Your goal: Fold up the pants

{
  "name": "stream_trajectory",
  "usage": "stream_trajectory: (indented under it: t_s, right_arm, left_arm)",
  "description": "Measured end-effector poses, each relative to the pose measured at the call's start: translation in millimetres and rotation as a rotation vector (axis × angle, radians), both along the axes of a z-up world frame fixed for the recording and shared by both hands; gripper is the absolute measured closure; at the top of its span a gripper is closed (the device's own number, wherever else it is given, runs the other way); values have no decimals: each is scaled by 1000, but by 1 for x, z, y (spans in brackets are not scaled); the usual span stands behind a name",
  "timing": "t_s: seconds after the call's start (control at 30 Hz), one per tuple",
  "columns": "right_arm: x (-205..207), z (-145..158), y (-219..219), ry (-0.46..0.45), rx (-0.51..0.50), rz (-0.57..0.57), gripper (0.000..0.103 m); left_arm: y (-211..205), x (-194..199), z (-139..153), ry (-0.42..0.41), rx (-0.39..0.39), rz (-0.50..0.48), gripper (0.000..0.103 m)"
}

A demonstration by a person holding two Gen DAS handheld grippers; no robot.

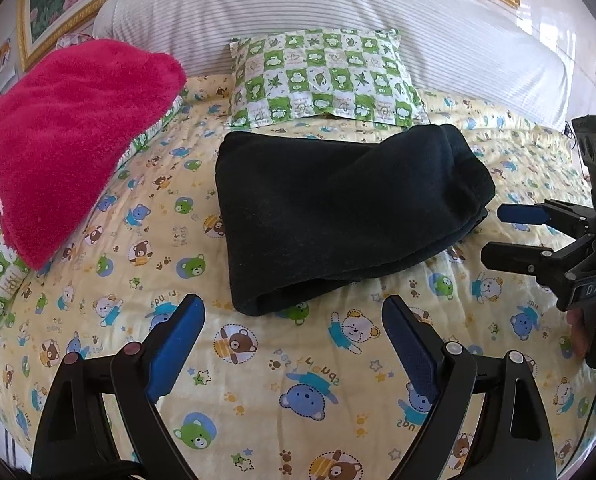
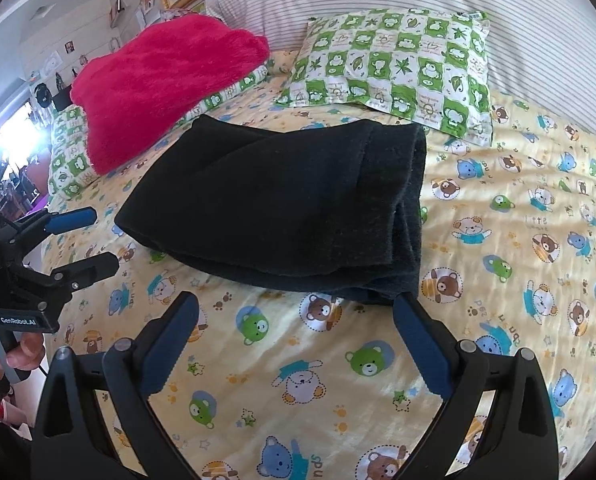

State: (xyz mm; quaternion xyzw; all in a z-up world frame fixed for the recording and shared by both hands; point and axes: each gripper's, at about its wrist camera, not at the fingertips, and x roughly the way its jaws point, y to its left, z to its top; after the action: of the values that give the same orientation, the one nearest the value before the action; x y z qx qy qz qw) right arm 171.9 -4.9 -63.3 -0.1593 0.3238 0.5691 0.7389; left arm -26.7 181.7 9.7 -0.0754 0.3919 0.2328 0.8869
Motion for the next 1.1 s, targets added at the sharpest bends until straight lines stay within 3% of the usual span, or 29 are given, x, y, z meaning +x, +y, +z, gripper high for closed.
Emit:
stream_trajectory:
  t_s: [1.1]
  right_arm:
    - [1,2,-3,20,18,-11,5]
  left_arm:
    - [1,7,0,8,-8,-14,12]
